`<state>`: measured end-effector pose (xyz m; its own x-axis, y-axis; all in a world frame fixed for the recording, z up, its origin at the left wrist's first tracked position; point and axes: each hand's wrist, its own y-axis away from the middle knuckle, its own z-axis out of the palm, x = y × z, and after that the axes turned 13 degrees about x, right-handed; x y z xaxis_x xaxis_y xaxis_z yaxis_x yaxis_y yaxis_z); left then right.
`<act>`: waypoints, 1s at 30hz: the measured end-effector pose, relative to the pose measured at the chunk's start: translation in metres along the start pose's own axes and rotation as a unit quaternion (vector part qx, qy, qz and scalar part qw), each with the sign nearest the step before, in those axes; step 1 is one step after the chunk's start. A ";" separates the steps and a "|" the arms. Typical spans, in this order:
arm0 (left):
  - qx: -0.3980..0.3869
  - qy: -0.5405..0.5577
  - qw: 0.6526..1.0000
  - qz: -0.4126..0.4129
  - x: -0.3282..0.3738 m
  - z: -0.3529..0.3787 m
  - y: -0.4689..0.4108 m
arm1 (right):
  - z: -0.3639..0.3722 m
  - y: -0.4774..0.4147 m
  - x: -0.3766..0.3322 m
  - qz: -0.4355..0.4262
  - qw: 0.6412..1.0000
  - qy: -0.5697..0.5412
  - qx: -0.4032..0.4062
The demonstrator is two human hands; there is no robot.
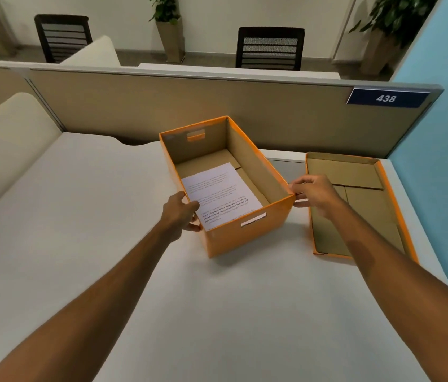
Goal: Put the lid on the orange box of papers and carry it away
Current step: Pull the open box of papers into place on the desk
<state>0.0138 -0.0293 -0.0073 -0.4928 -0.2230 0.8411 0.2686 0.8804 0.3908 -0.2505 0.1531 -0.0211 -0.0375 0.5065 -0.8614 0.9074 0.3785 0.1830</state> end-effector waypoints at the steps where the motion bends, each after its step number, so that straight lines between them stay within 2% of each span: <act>1: -0.010 -0.011 1.000 0.005 -0.001 -0.009 0.000 | 0.000 0.008 -0.001 0.005 0.999 -0.015 -0.029; 4: -0.049 -0.031 0.998 0.030 -0.004 -0.032 0.001 | 0.001 0.034 -0.006 0.025 0.992 -0.066 -0.101; 8: -0.105 -0.059 0.990 0.076 -0.010 -0.062 0.005 | 0.007 0.068 -0.009 0.029 0.987 -0.105 -0.120; 21: -0.171 -0.104 0.974 0.108 -0.075 -0.146 0.041 | 0.032 0.212 0.021 0.057 0.987 -0.137 -0.068; 30: -0.207 -0.142 0.961 0.119 -0.111 -0.172 0.058 | 0.045 0.285 0.052 0.087 0.985 -0.147 -0.028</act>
<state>0.2261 -0.0252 -0.0133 -0.5669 0.1390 0.8120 0.6790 0.6369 0.3650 0.0249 0.2521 -0.0357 0.2457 0.3249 -0.9133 0.8647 0.3524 0.3580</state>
